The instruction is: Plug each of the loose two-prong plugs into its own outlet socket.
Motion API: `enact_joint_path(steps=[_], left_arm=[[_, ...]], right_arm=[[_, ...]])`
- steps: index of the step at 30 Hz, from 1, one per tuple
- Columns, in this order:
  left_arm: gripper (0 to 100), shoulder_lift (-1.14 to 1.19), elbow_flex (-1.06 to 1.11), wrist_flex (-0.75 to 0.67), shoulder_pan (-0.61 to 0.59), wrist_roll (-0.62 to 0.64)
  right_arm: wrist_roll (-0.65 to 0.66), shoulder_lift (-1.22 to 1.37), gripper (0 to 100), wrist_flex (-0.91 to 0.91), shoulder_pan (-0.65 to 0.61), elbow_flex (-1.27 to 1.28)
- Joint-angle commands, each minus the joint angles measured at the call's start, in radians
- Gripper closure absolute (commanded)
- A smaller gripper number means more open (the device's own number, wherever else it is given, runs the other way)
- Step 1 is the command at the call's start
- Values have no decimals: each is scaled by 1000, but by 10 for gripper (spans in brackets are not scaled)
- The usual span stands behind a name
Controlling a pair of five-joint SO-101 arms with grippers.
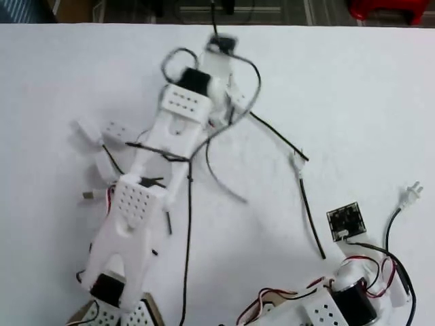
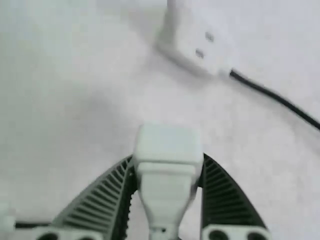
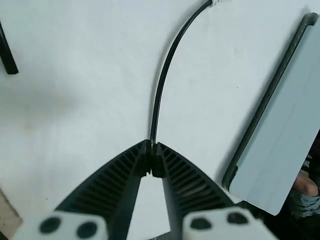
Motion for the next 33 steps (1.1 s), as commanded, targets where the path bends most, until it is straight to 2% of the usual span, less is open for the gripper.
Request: enact_joint_path(steps=[1,5,9,14,17,22,27,29,33], left_arm=[[944,-19,-52,-189,-19,-137],[928,-19,25,-397,-41,-135],[959,-19,52,-466,-42,-212],[972,-21,55,-462,-42,-247],[958,-30,51,-405,-41,-241],[932,-31,31,-327,-35,-227],[932,-21,-98,-210,53,-193],[932,-18,-123,-222,91,-193],[929,39,-126,-356,93,-184]], right_arm=[[11,1,978,5,25,21],[11,1,977,7,42,23],[11,1,977,7,47,23],[11,1,977,7,48,23],[12,1,977,7,74,20],[135,1,977,8,150,20],[163,1,977,8,180,21],[163,1,977,8,189,21],[164,1,977,7,208,20]])
